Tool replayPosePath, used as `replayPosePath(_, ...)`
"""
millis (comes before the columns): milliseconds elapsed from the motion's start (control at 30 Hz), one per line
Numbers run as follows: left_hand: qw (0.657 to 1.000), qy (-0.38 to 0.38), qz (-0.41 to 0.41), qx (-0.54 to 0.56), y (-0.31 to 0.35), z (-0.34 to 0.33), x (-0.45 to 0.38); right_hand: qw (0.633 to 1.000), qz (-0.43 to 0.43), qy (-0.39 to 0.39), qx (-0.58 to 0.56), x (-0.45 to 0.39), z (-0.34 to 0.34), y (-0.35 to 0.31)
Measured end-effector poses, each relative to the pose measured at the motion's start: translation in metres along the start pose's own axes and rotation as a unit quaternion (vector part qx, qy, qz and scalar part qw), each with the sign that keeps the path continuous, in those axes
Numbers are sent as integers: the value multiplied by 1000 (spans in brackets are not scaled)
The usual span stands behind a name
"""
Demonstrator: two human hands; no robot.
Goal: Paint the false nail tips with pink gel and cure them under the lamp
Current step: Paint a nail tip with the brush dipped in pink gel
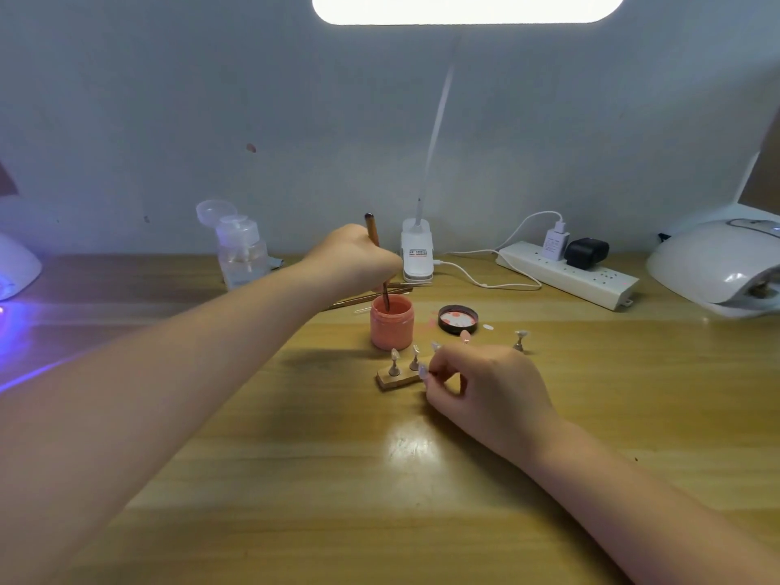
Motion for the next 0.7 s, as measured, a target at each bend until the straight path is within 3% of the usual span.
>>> replayPosePath(233, 998, -41, 23, -41, -8, -14, 0, 997, -42, 10, -69, -3, 5, 3)
replayPosePath(433, 988, 10, 105, 110, -17, 12, -2, 994, -55, 14, -98, -4, 5, 4)
replayPosePath(700, 950, 11, 195, 244, -63, 23, 13, 989, -87, 30, -117, -5, 8, 7)
Point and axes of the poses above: each hand's wrist, its own x-axis away from the middle knuckle, its own z-axis out of the back of the hand, y = z × x, the point moved 5 cm from there along -x, towards the middle knuckle, and after that the axes turned 12 degrees about y, right-handed, at the moved point
